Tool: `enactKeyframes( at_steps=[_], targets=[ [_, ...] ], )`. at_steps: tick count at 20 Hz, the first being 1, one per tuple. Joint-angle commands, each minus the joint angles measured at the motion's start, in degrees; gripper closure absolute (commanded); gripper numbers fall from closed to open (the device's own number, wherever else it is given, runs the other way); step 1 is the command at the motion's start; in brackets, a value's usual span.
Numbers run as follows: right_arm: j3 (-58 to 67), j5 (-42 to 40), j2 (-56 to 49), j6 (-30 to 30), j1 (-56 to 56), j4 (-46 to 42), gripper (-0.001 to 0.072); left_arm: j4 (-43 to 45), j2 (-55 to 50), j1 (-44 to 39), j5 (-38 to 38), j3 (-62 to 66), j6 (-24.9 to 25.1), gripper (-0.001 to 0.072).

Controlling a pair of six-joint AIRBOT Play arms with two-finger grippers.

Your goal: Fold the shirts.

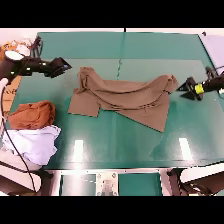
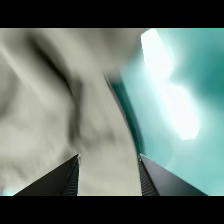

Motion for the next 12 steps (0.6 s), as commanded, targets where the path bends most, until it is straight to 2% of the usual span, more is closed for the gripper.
enactKeyframes(
  at_steps=[1, 7, 12],
  targets=[
    [-13.79, 4.61, 3.61, 0.2, -2.03, -0.02, 0.0304, 2.34, -0.13, 3.3, -9.01, 1.07, 0.04, 0.0005],
    [-30.08, -3.91, 13.64, -1.68, -1.36, 0.11, 0.0303, 3.63, -0.13, 3.19, -11.8, 1.07, 1.46, 0.0005],
    [-43.47, -14.84, 16.39, -1.55, 6.95, 2.71, 0.0305, 3.63, -0.13, 3.19, -11.76, 1.07, 1.46, 0.0005]
  ],
)
